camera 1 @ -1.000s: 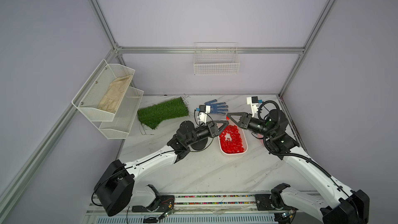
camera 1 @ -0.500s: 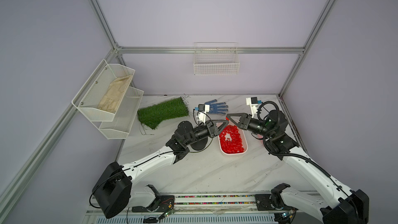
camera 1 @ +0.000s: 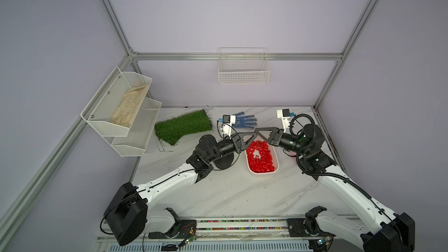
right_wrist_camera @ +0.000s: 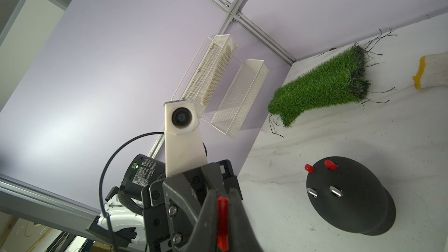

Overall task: Cover the protruding screws with screw protection sleeves
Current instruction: Pick up the screw protection sleeve from the storage box.

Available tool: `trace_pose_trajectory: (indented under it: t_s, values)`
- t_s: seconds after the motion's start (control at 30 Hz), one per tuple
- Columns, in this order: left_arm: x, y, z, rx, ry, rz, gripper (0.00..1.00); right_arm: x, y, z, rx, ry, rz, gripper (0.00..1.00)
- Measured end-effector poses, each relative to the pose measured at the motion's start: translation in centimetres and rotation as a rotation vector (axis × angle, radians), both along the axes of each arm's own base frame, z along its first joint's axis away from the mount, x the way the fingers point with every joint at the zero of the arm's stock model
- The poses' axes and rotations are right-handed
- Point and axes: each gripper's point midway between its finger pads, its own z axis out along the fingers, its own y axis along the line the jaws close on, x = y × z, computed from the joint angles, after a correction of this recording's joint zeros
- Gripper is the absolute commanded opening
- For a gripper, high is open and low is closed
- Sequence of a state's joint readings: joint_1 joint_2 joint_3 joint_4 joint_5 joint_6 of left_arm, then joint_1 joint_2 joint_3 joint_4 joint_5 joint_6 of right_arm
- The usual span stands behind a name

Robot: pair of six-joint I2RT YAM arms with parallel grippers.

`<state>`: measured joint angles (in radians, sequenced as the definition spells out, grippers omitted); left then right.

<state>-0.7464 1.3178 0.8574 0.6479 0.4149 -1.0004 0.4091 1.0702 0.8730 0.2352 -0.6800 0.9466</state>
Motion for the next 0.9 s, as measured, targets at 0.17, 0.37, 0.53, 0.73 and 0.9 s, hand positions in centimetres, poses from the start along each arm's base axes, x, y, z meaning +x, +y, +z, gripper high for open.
trace_pose_trajectory:
  t_s: [0.17,0.37,0.53,0.73,0.9]
  values:
    - [0.0,0.0,0.0,0.000,-0.001,0.000,0.15,0.0,0.0,0.1,0.001,-0.003,0.001,0.12]
    - [0.0,0.0,-0.1,0.005,0.003,0.000,0.10,0.0,0.0,0.1,0.002,-0.003,0.000,0.12]
    - [0.2,0.1,-0.3,0.010,0.007,0.004,0.00,0.0,0.0,0.1,0.001,-0.004,0.001,0.13]
    - [0.2,0.1,-0.6,0.027,0.003,0.007,0.00,0.0,0.0,-0.2,-0.009,-0.001,-0.001,0.29]
    - [0.1,0.6,-1.1,0.069,0.003,0.008,0.00,0.3,-0.3,-0.2,-0.059,-0.004,-0.011,0.29]
